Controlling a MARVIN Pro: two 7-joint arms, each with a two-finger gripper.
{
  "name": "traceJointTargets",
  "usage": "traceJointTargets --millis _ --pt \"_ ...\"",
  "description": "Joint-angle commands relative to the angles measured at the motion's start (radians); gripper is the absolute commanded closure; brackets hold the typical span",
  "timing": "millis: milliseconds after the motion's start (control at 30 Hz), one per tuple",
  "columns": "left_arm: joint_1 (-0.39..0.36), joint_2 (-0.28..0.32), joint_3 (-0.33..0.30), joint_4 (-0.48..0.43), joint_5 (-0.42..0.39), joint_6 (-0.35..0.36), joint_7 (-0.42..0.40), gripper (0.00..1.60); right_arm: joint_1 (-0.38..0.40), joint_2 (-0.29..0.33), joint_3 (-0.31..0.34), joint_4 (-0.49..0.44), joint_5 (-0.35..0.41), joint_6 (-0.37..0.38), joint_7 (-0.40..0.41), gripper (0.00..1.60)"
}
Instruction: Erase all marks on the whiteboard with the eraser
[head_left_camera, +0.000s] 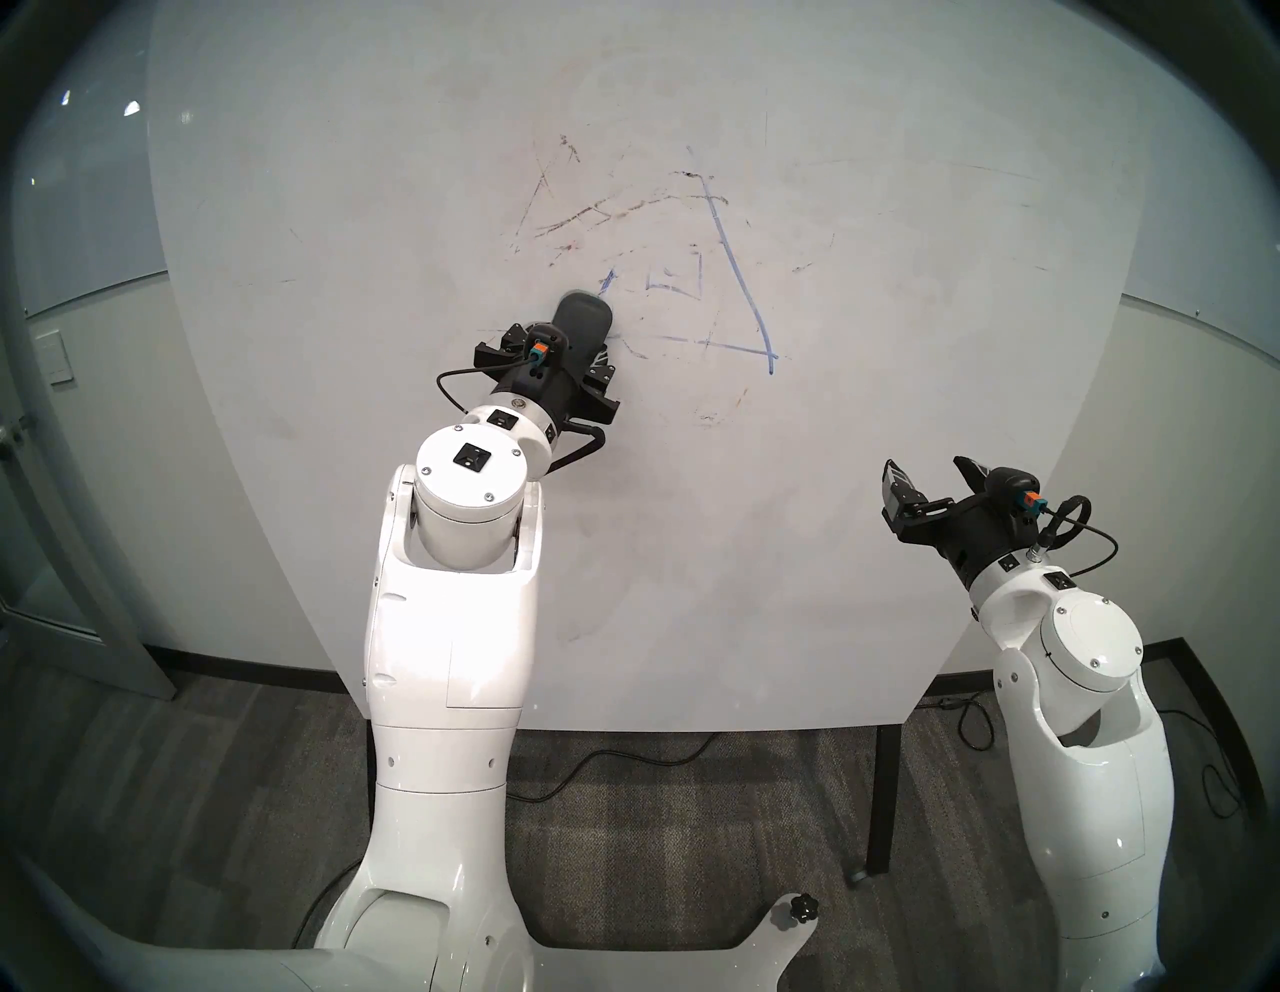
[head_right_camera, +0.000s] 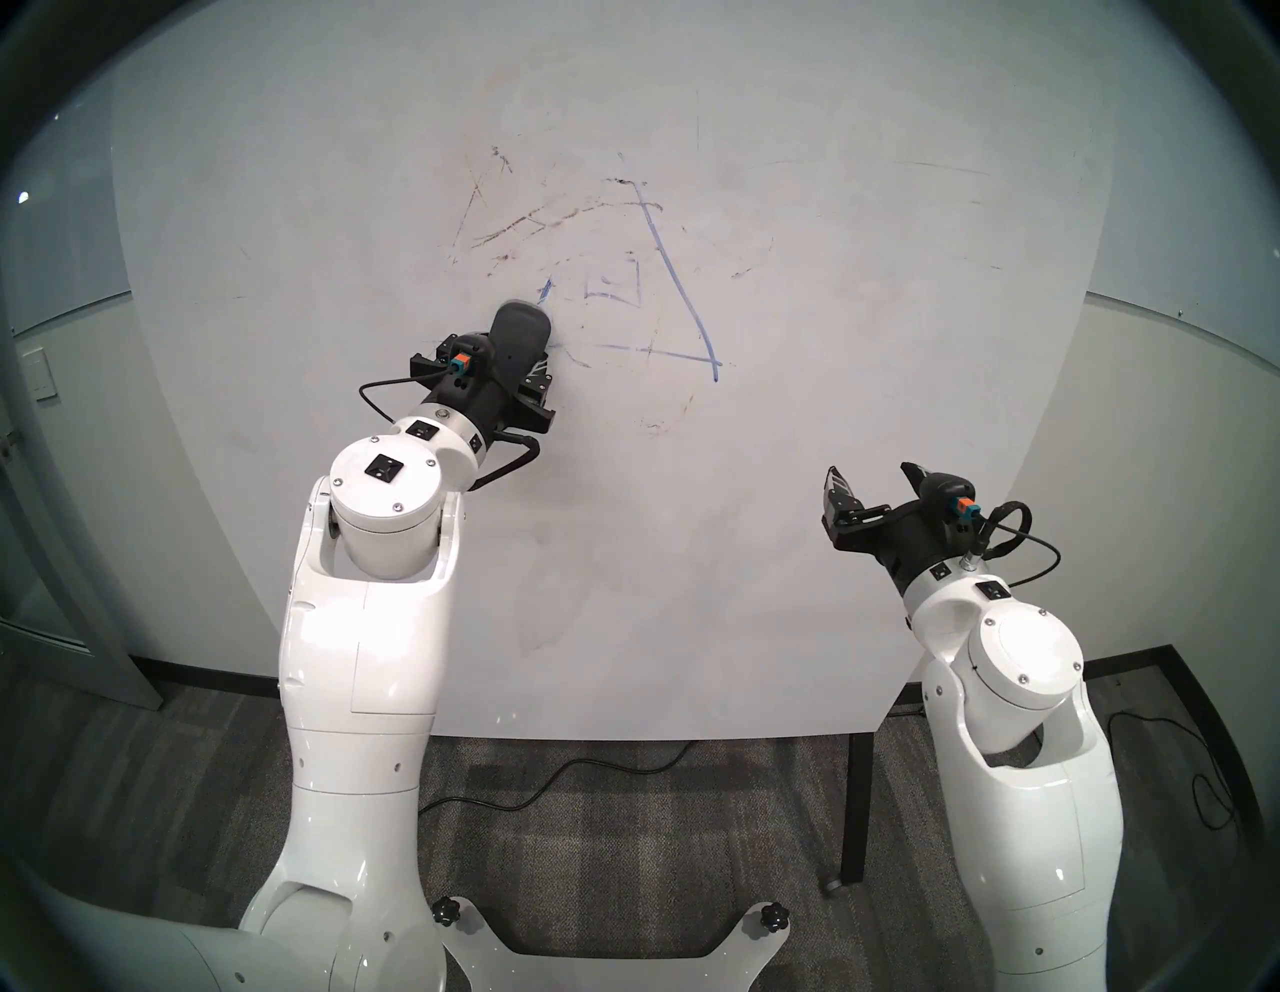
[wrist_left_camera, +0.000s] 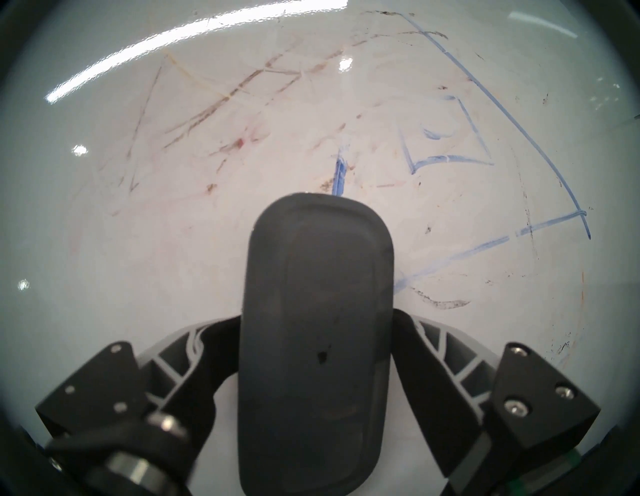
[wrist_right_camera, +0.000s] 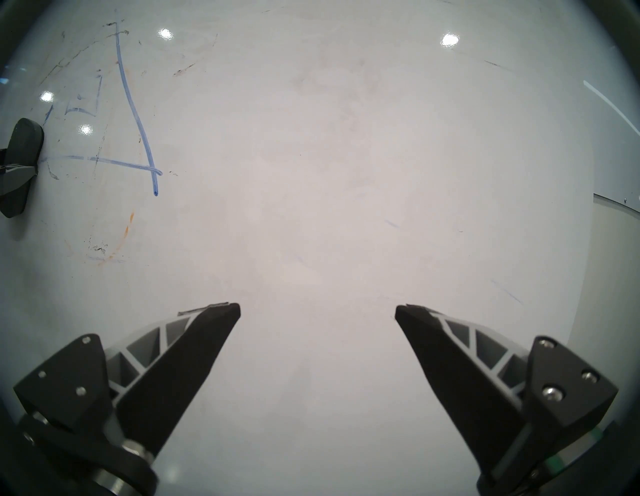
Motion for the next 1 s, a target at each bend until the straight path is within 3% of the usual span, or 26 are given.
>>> traceJointTargets --millis 0,967 --pt "-0.036 -0.013 0.002 -0.035 0.006 -0.008 0.022 0.00 0.008 0.001 -0.001 -0.022 0.000 -0.004 0.002 0.00" --pt "-0.038 -0.031 0.007 -0.062 0.021 -0.027 0.036 0.00 0.008 0.001 -0.001 -0.021 0.000 -0.004 0.002 0.00"
